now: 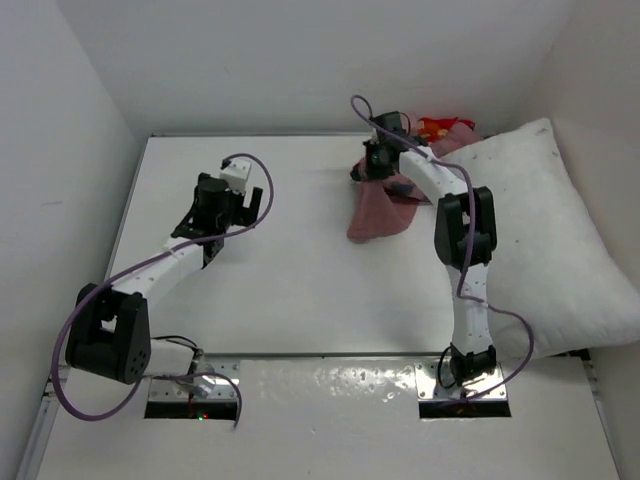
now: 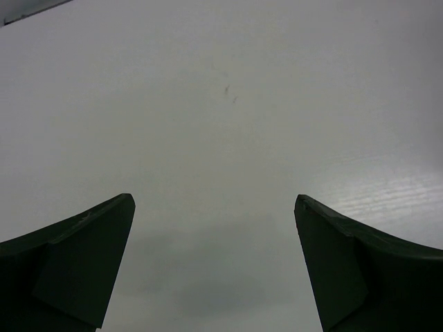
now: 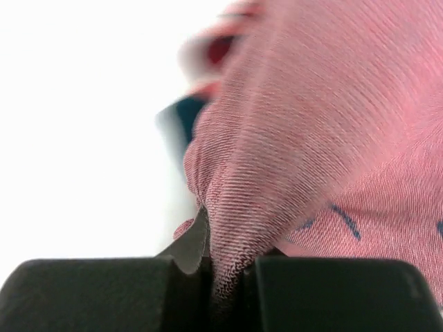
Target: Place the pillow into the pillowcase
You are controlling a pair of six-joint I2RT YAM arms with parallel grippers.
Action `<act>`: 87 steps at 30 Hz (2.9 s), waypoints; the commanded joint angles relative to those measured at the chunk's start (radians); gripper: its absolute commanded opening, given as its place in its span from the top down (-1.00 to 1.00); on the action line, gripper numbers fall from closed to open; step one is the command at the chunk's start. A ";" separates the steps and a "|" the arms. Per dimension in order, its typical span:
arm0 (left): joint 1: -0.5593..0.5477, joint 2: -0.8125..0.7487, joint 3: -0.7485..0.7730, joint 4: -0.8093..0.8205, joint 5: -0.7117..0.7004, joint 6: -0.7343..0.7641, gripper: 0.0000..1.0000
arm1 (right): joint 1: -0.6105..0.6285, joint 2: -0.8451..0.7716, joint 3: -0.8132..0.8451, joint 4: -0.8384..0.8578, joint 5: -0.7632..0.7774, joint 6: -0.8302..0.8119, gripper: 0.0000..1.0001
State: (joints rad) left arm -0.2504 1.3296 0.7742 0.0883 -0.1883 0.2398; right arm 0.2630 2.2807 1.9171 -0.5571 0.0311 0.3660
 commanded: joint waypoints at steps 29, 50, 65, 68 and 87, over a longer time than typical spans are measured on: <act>-0.030 0.163 0.233 -0.087 0.530 0.243 -0.99 | -0.131 -0.584 -0.309 0.177 -0.243 0.080 0.24; -0.257 0.847 0.807 0.154 0.507 -0.068 -0.99 | -0.179 -0.557 -0.454 -0.158 0.231 -0.027 -0.97; -0.016 0.708 1.248 -0.016 0.213 0.033 1.00 | -0.229 -0.484 -0.340 0.156 0.011 -0.010 1.00; 0.086 0.669 1.426 0.005 0.196 0.059 1.00 | -0.238 -0.492 -0.313 0.275 -0.057 0.037 1.00; 0.099 0.181 0.749 -0.283 0.910 0.088 -0.47 | -0.169 -0.415 -0.215 0.324 -0.161 0.028 -0.11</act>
State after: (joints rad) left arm -0.1200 1.5337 1.5490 -0.1337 0.4004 0.3264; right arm 0.1040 1.8687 1.6047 -0.2733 -0.0917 0.4248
